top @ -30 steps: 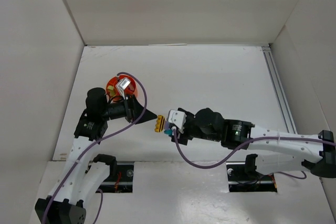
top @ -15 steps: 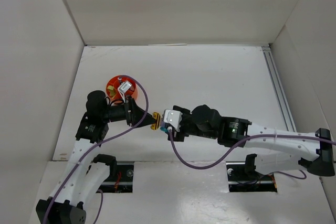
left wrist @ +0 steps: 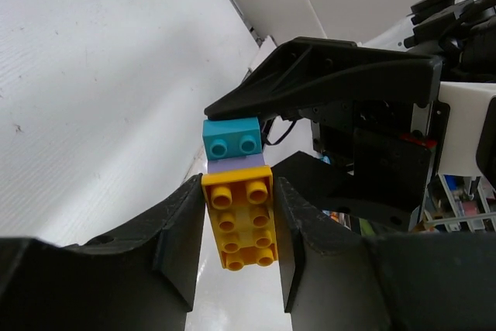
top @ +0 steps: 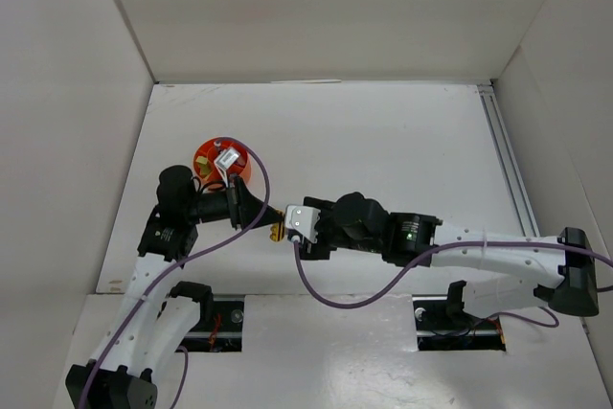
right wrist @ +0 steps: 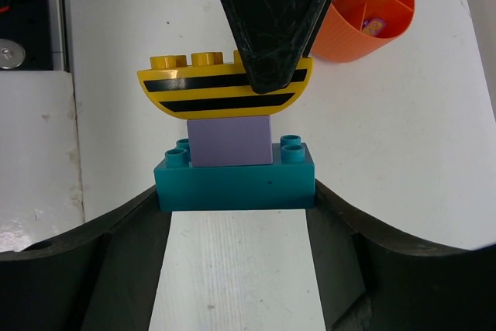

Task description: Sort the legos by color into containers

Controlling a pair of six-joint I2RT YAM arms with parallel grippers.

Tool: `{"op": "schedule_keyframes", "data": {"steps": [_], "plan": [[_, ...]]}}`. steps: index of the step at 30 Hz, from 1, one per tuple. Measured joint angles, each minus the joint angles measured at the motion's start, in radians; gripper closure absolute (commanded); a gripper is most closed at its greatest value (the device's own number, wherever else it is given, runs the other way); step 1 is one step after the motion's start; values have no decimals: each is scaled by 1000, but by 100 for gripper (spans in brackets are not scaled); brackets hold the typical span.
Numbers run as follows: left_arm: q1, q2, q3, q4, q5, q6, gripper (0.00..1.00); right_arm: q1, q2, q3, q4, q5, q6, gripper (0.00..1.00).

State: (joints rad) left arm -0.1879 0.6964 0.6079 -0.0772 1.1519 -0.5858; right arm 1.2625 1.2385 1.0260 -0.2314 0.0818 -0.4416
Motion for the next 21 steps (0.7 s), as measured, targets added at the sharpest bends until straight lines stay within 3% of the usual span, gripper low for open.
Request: {"op": "schedule_keyframes", "data": {"steps": [8,17,21], "plan": [[-1,3,10,-49,-21,46,100,-25,-29,-18,-12,10,1,74],[-1,103,39,-108,-41,115,100,-192,-223,-143,-13,22,19,75],[0,132,76,-151,-123,126,100,-211,-237,-145,-15,14,19,75]]}}
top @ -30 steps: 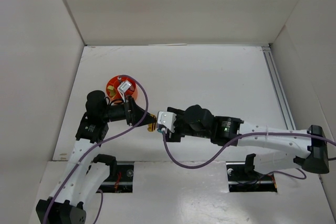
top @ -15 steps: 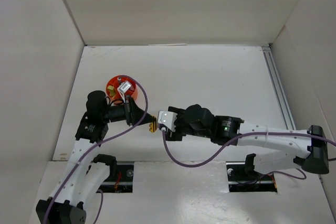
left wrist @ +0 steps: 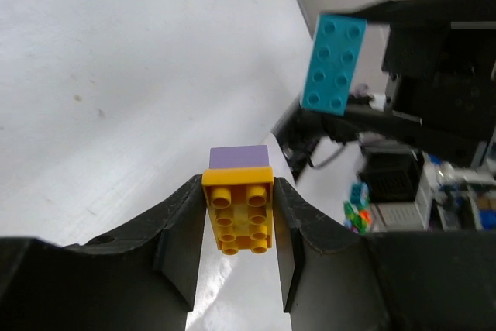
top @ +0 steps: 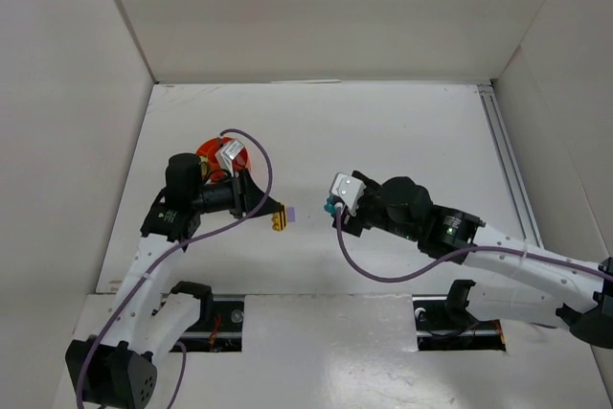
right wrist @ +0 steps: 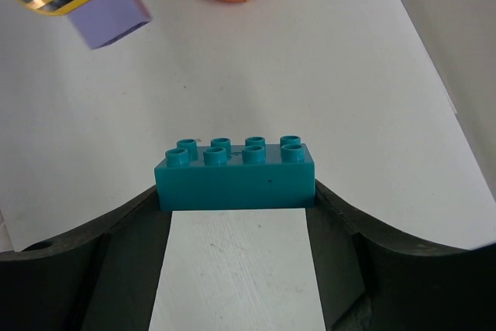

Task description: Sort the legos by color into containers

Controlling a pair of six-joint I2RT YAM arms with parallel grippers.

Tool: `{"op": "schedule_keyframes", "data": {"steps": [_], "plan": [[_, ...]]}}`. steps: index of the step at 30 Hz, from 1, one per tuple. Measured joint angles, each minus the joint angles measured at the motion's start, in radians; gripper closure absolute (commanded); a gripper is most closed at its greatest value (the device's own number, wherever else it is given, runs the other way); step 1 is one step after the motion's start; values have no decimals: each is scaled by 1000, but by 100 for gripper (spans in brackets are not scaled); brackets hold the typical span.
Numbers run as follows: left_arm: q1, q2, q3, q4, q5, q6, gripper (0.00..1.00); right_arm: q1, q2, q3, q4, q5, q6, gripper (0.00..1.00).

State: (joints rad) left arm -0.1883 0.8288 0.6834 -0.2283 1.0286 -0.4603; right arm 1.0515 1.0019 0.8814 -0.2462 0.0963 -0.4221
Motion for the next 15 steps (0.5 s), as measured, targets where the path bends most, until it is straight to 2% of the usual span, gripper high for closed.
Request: {"op": "schedule_keyframes", "data": {"steps": [4,7,15], "plan": [[6,7,122,-91,-213,19,100,-23,31,0,1,-4,0,75],[9,4,159,-106,-321,21,100,-51,71,1,1,-1,2,75],[10,92,129,-163,-537,17,100,-104,140,33,-1,19,31,75]]}}
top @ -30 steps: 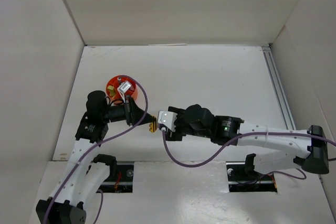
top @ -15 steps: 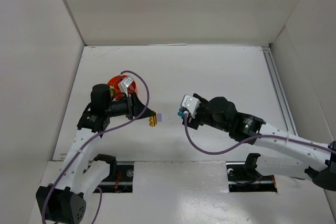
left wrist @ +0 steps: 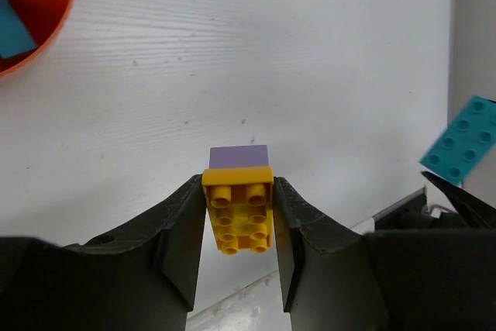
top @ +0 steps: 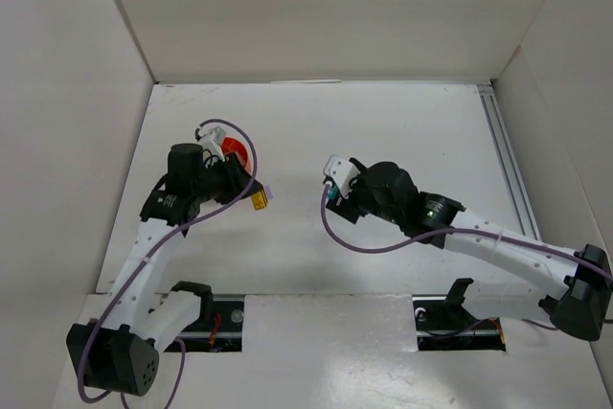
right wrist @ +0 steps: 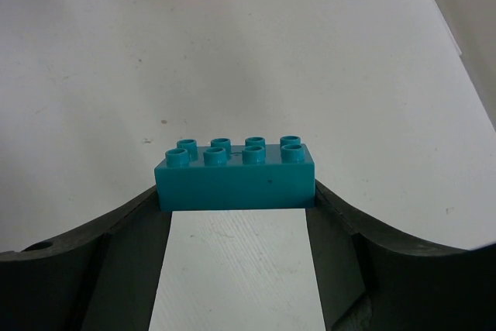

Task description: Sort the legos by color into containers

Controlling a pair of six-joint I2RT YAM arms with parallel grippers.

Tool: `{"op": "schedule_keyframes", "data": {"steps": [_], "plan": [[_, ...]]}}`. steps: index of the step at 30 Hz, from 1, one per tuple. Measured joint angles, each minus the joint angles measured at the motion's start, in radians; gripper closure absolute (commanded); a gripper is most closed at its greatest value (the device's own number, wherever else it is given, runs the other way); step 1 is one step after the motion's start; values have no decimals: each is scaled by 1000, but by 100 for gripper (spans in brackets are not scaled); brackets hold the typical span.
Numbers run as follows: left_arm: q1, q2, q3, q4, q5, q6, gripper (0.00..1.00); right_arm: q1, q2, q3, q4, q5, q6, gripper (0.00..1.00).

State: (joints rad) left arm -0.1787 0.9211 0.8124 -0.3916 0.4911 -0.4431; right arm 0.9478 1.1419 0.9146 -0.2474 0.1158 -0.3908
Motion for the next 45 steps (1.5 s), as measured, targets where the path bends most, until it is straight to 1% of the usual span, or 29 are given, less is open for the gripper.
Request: {"op": "schedule_keyframes", "data": {"steps": [6,10,16,19,21,25,27,30,34,39,42,43,44,45], "plan": [[0,13,-29,-33,-129,-26,100,-16,23,28,2,31,31,74],[-3,30,-34,-50,-189,-45,100,-34,35,33,2,39,54,74],[-11,46,-34,-54,-228,-76,100,-49,35,33,2,45,73,74],[-21,53,-44,-30,-243,-107,100,-60,35,33,2,48,81,74],[-56,77,-52,-8,-279,-131,100,-80,35,33,0,49,89,74],[-208,179,-48,25,-363,-183,100,-138,30,33,-10,45,103,74],[-257,239,-43,34,-380,-196,100,-165,22,33,-15,41,110,74],[-269,286,-43,39,-409,-210,100,-201,-9,20,-17,27,115,74],[-271,301,-43,76,-426,-220,100,-238,-55,-11,-25,-4,119,74],[-280,380,-42,121,-425,-222,100,-249,-70,-34,-39,-35,121,74],[-287,420,-42,132,-420,-222,92,-249,-71,-35,-39,-56,121,74],[-289,426,-42,135,-419,-222,88,-249,-71,-35,-39,-62,121,74],[-291,430,-42,138,-417,-222,80,-249,-71,-35,-40,-67,120,74],[-291,431,-42,140,-415,-222,75,-249,-71,-35,-40,-71,120,74]]}}
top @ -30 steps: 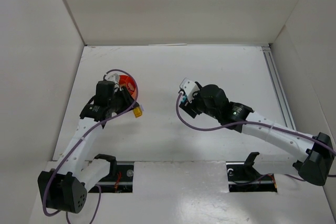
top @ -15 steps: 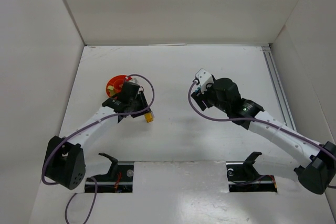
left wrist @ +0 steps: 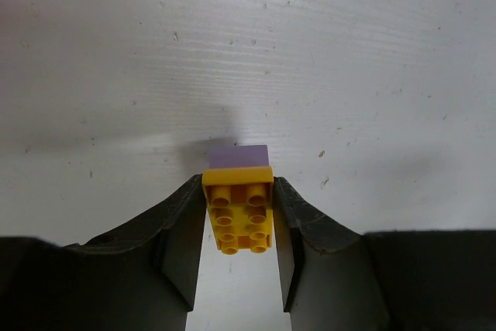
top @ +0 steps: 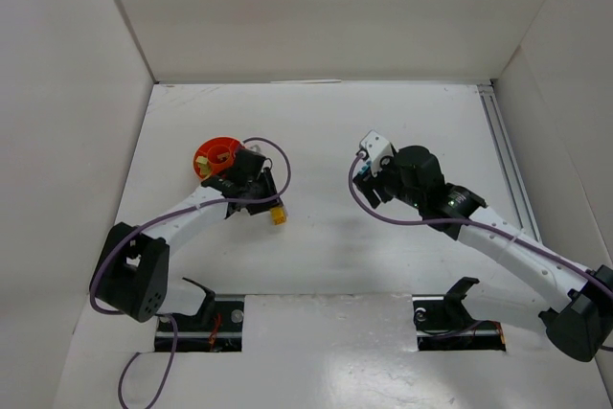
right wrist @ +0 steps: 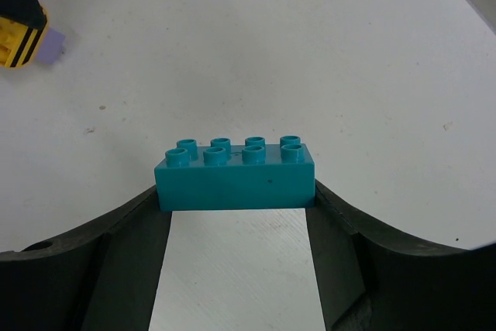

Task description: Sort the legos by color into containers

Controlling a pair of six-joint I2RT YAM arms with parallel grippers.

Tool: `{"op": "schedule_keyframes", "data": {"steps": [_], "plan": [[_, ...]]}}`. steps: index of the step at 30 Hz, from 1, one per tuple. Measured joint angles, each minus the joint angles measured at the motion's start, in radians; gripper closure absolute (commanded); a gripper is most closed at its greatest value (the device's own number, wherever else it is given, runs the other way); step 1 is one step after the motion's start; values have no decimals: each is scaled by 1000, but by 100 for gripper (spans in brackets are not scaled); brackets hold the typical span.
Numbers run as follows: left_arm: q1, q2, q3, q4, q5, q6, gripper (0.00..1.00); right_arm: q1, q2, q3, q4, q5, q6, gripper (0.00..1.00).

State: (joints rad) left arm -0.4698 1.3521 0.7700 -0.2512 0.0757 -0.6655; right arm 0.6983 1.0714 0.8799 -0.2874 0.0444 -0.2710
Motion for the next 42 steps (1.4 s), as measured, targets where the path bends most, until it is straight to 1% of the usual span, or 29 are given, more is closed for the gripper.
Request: {"op": "schedule_keyframes", "data": {"steps": [3,8,11,15,16,18,19,20,22,24,25,28,32,35,36,38,42], "plan": [[0,0,0,13,2,2,59,0,0,0,0,-20,-3,74],[0,-4,0,16,0,2,43,0,0,0,0,-50,-8,74],[0,-9,0,14,-2,3,35,0,0,0,0,-60,-14,74],[0,-36,2,-13,-5,4,29,0,0,0,0,-100,-35,72],[0,-50,5,-27,-5,5,23,-1,0,0,0,-119,-45,72],[0,-94,19,-47,5,10,19,5,-2,-4,6,-158,-71,72],[0,-124,27,-51,20,11,17,12,-6,-11,12,-177,-82,72],[0,-158,35,-51,41,14,12,27,-13,-21,17,-198,-94,72],[0,-234,44,-18,100,19,10,72,-29,-44,35,-246,-124,72],[0,-314,44,46,209,22,8,119,-35,-54,44,-299,-155,72],[0,-346,44,84,264,21,6,140,-34,-55,51,-323,-169,72],[-6,-387,43,196,418,21,5,175,-26,-51,82,-389,-202,72],[-10,-378,26,297,582,21,5,180,-3,-36,122,-444,-226,72],[-20,-373,2,347,667,16,13,180,1,-33,149,-463,-230,72],[-26,-372,-4,360,688,14,17,180,2,-31,159,-465,-229,72],[-35,-371,-8,372,713,15,19,180,2,-28,184,-472,-230,72],[-47,-363,-9,393,738,14,29,181,17,-6,210,-499,-230,72]]}}
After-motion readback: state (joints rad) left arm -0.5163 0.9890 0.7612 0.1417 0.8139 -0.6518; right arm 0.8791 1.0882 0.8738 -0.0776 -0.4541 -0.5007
